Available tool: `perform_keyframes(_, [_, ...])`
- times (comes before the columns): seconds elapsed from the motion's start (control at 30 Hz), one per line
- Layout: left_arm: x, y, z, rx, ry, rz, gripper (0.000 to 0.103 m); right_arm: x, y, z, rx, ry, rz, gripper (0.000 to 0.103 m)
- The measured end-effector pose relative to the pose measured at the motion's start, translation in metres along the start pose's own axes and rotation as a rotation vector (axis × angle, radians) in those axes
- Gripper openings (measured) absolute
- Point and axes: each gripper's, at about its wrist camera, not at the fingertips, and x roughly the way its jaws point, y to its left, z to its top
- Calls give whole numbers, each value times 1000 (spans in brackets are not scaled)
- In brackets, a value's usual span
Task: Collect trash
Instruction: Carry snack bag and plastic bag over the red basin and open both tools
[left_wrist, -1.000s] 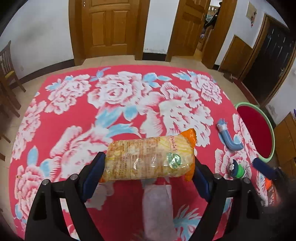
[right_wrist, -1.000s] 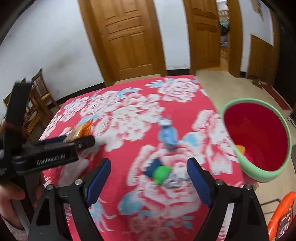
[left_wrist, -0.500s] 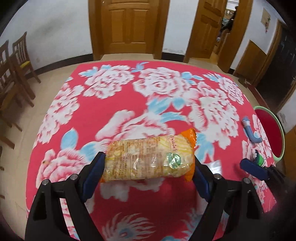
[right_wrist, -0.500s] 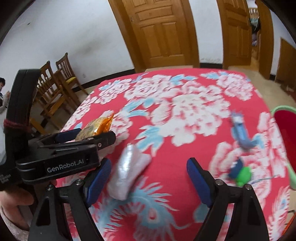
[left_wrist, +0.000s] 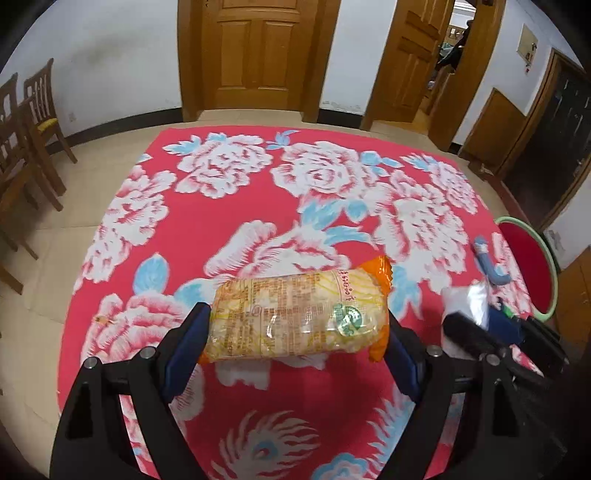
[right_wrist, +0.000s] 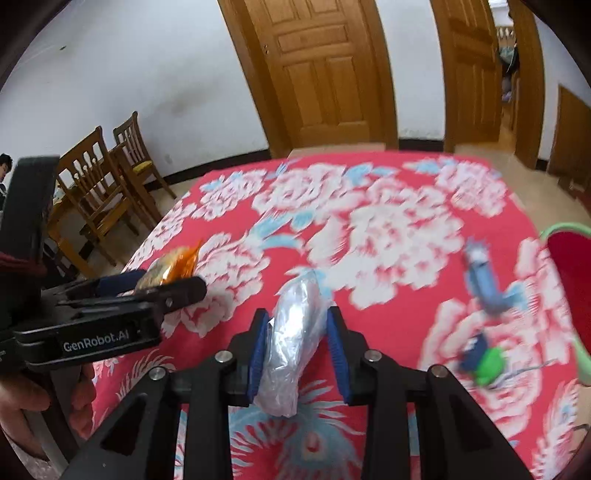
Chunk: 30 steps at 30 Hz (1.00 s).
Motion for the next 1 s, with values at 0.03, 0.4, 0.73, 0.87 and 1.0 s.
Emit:
perform_keyframes(0.03, [-1, -3, -1, 6, -6, -4, 86, -3, -2, 2, -1, -4, -8, 35])
perform_keyframes(0.4, [-6, -80, -11, 171, -46, -101, 86, -47, -48, -2, 51, -70, -140, 35])
perform_keyframes(0.73, [-17, -159, -13, 280, -73, -240, 86, -95, -104, -18, 160, -117, -231, 35])
perform_keyframes(0.87, [-13, -189, -12, 306, -62, -293, 86, -113, -129, -26, 198, -128, -278, 35])
perform_keyframes(1.0, [-8, -219, -11, 351, -50, -330, 86, -126, -152, -31, 237, -138, -317, 35])
